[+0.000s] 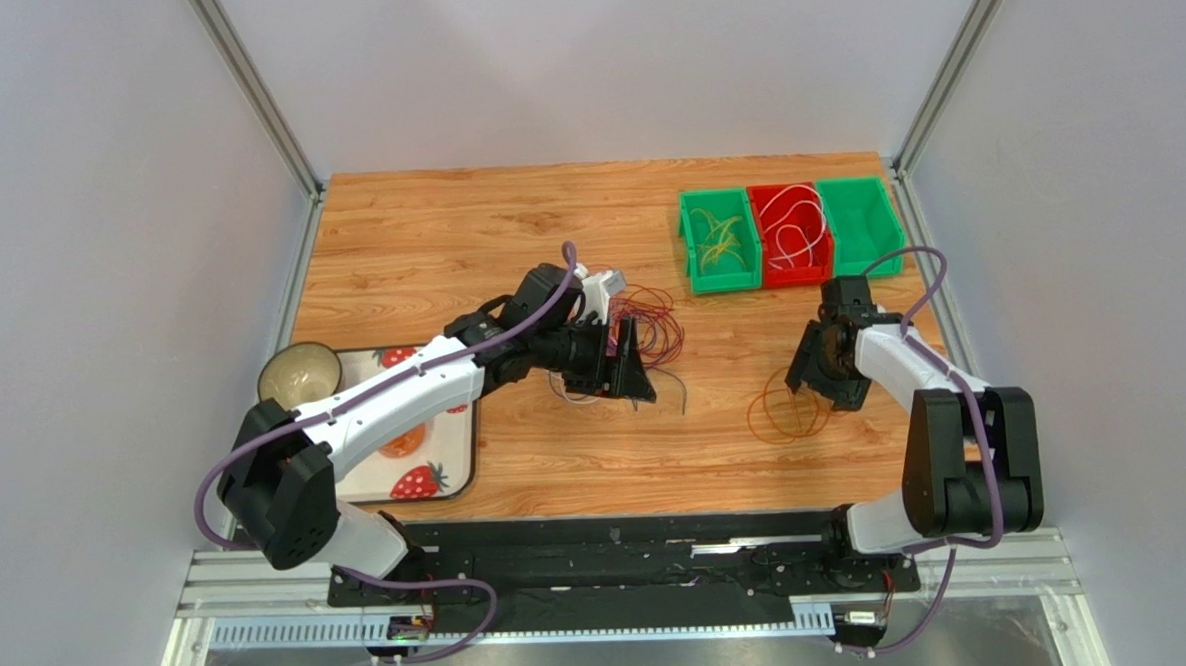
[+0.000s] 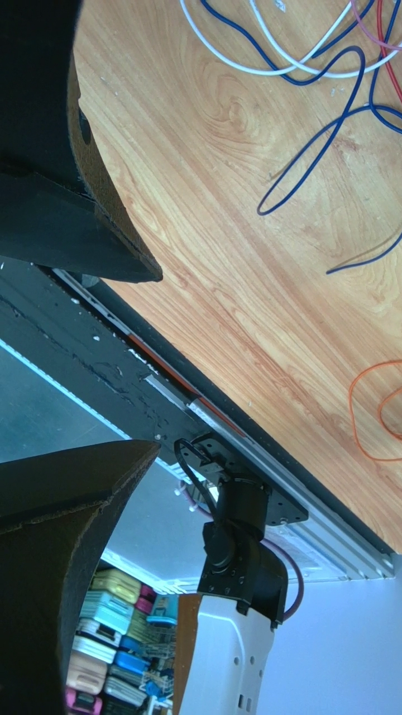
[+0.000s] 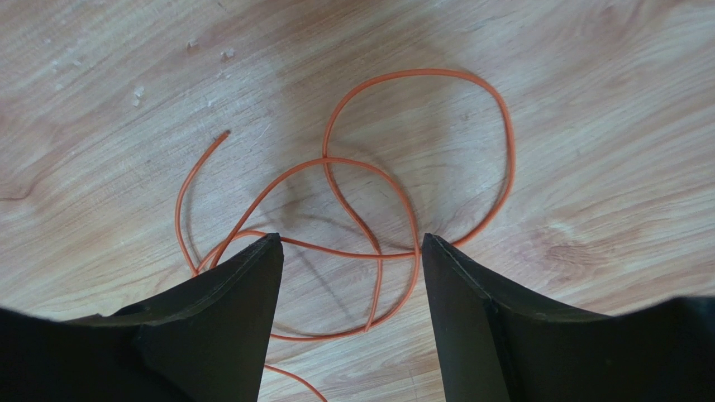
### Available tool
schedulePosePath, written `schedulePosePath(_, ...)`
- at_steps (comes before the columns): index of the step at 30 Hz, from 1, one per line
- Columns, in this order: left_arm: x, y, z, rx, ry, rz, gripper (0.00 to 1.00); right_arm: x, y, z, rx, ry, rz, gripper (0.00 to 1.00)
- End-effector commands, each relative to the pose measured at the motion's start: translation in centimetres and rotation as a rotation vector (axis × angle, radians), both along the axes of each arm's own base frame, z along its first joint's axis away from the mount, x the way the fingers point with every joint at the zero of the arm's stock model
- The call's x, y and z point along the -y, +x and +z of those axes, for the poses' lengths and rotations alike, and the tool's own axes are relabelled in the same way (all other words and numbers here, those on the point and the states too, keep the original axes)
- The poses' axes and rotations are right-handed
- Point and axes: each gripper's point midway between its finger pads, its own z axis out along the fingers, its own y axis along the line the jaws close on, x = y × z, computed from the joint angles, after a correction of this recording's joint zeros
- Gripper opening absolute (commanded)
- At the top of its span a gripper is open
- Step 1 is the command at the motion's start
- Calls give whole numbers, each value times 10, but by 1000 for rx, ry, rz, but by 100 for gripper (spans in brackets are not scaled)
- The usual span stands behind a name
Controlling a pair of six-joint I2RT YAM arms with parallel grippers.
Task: Untangle the cables
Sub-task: Move the cable to the center of the board.
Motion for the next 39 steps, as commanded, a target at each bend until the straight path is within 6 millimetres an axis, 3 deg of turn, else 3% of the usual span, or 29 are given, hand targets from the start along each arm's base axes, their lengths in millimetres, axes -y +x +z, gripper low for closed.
schedulePosePath(1, -1, 0, 8, 25, -19, -3, 77, -11, 12, -2, 40, 46, 39, 65)
schedulePosePath(10, -2, 1, 9, 31, -17, 3, 76, -67, 23, -5, 81, 280, 34, 63)
schedulePosePath(18, -4, 0, 8, 30, -7, 10, 75, -104, 62, 11, 115, 339, 33, 60)
schedulePosePath(21, -6, 0, 10, 34, -3, 13, 75, -98, 69, 26, 115, 239, 73, 60)
schedulePosePath(25, -9, -1, 9, 39, 2, 19, 75, -70, 59, 37, 107, 82, 73, 61)
schedulePosePath(30, -7, -1, 10, 34, -6, 19, 75, -55, 45, 43, 100, 1, 104, 61)
schedulePosePath(39, -8, -2, 9, 30, -3, 20, 74, -77, 42, 27, 31, -63, 372, 61)
